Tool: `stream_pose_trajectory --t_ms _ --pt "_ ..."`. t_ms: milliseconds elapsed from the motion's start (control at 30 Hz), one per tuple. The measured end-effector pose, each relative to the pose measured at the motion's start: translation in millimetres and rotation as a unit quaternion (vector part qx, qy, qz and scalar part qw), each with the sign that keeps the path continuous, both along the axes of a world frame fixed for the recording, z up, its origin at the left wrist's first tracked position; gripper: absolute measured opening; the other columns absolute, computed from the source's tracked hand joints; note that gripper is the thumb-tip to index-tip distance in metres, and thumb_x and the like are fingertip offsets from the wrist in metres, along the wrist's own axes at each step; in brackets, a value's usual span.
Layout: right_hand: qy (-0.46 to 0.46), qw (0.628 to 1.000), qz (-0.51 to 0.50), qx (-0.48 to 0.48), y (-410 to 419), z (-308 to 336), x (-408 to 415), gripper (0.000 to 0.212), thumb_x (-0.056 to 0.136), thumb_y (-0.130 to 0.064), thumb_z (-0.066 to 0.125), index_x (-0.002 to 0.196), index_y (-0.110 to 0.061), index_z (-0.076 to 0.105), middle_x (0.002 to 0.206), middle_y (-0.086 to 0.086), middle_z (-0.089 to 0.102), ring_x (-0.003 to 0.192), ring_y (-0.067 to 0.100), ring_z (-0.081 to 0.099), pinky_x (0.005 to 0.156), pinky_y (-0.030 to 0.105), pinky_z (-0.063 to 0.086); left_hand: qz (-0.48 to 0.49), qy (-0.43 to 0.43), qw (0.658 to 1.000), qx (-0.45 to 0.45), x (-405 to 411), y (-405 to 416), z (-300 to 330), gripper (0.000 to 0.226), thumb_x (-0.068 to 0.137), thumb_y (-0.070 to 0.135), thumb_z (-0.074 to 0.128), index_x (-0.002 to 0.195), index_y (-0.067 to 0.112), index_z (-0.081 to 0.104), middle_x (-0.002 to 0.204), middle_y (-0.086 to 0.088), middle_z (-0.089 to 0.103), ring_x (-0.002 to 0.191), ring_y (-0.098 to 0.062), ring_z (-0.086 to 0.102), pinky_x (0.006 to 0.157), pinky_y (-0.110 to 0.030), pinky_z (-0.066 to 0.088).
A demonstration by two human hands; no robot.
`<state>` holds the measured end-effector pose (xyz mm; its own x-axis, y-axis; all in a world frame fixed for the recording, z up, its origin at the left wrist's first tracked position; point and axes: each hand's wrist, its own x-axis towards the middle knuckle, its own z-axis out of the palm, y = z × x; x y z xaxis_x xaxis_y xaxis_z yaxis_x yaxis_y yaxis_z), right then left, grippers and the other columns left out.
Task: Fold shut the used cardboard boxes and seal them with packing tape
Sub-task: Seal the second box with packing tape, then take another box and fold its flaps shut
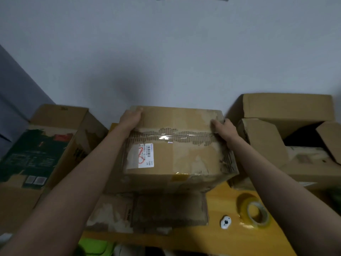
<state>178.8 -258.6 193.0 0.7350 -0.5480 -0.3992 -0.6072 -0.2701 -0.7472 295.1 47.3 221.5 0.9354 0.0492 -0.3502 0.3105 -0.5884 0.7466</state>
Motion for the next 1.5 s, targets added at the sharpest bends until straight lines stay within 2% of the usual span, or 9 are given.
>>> stream_pose_trajectory --t_ms 267,433,567,667,800,933,1067,1300,1500 --pt "-0.086 0.992 -0.074 0.060 4.9 38.3 -47.8 0.052 0.093 -0.063 0.052 0.082 -0.013 0.061 0.098 0.005 0.064 0.093 0.024 0.061 0.097 0.042 0.050 0.098 -0.042 0.991 -0.079 -43.4 25.0 27.1 0.075 0.093 0.062 0.039 0.144 0.008 0.046 0.143 -0.013 0.051 0.125 -0.033 0.050 0.105 -0.043 0.041" --pt "-0.159 0.978 -0.107 0.075 20.0 78.9 -76.3 0.053 0.088 -0.069 0.051 0.095 -0.018 0.061 0.123 0.005 0.061 0.113 0.027 0.058 0.102 0.043 0.046 0.123 -0.142 0.975 -0.119 -82.6 34.7 89.0 0.061 0.099 0.059 0.044 0.137 0.012 0.046 0.123 -0.001 0.048 0.111 -0.021 0.047 0.094 -0.038 0.042" --pt "-0.241 0.951 -0.160 0.104 35.0 97.1 -106.4 0.047 0.086 -0.055 0.048 0.103 -0.013 0.060 0.106 0.004 0.061 0.096 0.021 0.058 0.080 0.037 0.044 0.127 -0.258 0.947 -0.142 -122.0 40.3 134.5 0.028 0.101 0.040 0.047 0.110 0.014 0.051 0.094 0.004 0.052 0.088 -0.014 0.049 0.063 -0.028 0.036" --pt "-0.299 0.933 -0.173 0.101 41.6 86.8 -141.1 0.028 0.093 -0.044 0.047 0.093 -0.016 0.051 0.092 0.001 0.049 0.086 0.017 0.048 0.074 0.037 0.039 0.115 -0.280 0.931 -0.206 -157.2 51.7 126.5 0.021 0.098 0.037 0.049 0.106 0.017 0.049 0.088 0.007 0.049 0.080 -0.008 0.048 0.065 -0.029 0.039" --pt "-0.284 0.936 -0.178 0.109 51.5 25.0 -179.7 0.021 0.089 -0.036 0.054 0.100 -0.019 0.060 0.103 0.003 0.060 0.099 0.026 0.055 0.086 0.043 0.046 0.090 -0.165 0.937 -0.294 -205.0 76.1 55.1 0.034 0.092 0.041 0.045 0.123 0.032 0.058 0.114 0.000 0.062 0.108 -0.026 0.059 0.095 -0.055 0.050" --pt "-0.168 0.967 -0.159 0.106 69.4 -52.6 -207.0 0.029 0.097 -0.019 0.056 0.125 -0.023 0.059 0.102 0.010 0.063 0.080 0.024 0.058 0.068 0.036 0.048 0.107 0.003 0.939 -0.328 -241.4 100.0 -23.1 0.033 0.102 0.032 0.043 0.128 0.028 0.063 0.113 0.000 0.071 0.106 -0.022 0.066 0.085 -0.043 0.054" --pt "-0.043 0.998 -0.040 0.023 73.4 -91.9 -211.7 0.035 0.094 -0.050 0.059 0.121 -0.029 0.057 0.122 0.009 0.058 0.105 0.024 0.058 0.092 0.044 0.052 0.087 0.119 0.961 -0.234 -229.5 135.4 -77.6 0.050 0.091 0.058 0.058 0.138 0.043 0.053 0.137 0.001 0.060 0.113 -0.021 0.064 0.083 -0.041 0.057" --pt "-0.032 0.996 0.006 0.087 45.2 -62.3 -101.7 0.063 0.094 -0.055 0.061 0.142 -0.017 0.045 0.133 0.005 0.056 0.115 0.026 0.058 0.099 0.046 0.053 0.083 0.084 0.986 -0.116 -140.1 92.5 -41.3 0.063 0.099 0.047 0.054 0.150 0.012 0.042 0.142 -0.007 0.052 0.111 -0.021 0.056 0.080 -0.023 0.046" --pt "-0.008 0.998 -0.027 0.064 43.5 -65.8 -74.2 0.074 0.081 -0.069 0.061 0.133 -0.017 0.053 0.126 0.005 0.062 0.113 0.028 0.060 0.099 0.049 0.052 0.083 0.072 0.987 -0.121 -124.5 69.9 -42.9 0.095 0.072 0.069 0.067 0.149 0.018 0.043 0.138 0.000 0.055 0.119 -0.025 0.057 0.103 -0.045 0.049"
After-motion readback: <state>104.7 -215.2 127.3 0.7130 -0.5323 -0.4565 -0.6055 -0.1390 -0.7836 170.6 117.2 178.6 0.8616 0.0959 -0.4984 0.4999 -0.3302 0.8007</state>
